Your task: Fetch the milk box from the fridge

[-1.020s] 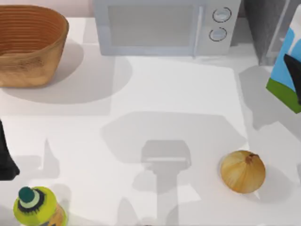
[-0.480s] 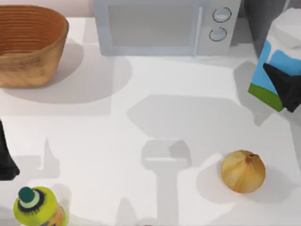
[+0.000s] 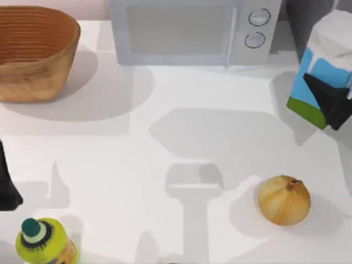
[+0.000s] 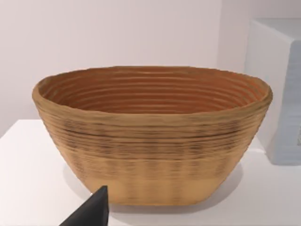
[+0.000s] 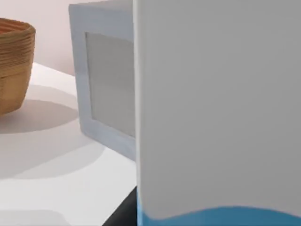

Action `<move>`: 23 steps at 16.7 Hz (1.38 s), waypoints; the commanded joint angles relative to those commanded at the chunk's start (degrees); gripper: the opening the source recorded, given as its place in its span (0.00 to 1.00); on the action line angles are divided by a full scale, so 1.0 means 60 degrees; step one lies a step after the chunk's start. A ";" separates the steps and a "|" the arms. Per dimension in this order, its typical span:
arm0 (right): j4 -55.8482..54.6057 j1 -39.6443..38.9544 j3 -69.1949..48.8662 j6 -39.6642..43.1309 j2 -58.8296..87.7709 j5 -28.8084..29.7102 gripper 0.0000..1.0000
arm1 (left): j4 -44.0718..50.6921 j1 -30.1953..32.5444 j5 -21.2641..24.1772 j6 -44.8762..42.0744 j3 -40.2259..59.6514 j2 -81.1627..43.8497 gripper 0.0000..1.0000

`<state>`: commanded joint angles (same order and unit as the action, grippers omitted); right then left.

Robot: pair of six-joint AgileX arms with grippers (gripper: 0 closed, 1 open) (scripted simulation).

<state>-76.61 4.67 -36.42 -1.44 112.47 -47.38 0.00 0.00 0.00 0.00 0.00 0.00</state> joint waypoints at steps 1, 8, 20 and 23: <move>-0.0085 -0.0114 -0.0175 0.0013 0.0260 0.0132 0.00 | 0.0000 0.0000 0.0000 0.0000 0.0000 0.0000 1.00; -0.0588 -0.0922 -0.1301 0.0048 0.1857 0.0991 0.00 | 0.0000 0.0000 0.0000 0.0000 0.0000 0.0000 1.00; -0.0588 -0.0922 -0.1301 0.0048 0.1857 0.0991 0.68 | 0.0000 0.0000 0.0000 0.0000 0.0000 0.0000 1.00; -0.0588 -0.0922 -0.1301 0.0048 0.1857 0.0991 0.90 | 0.0000 0.0000 0.0000 0.0000 0.0000 0.0000 1.00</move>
<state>-80.14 -0.86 -44.23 -1.15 123.61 -41.43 0.00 0.00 0.00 0.00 0.00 0.00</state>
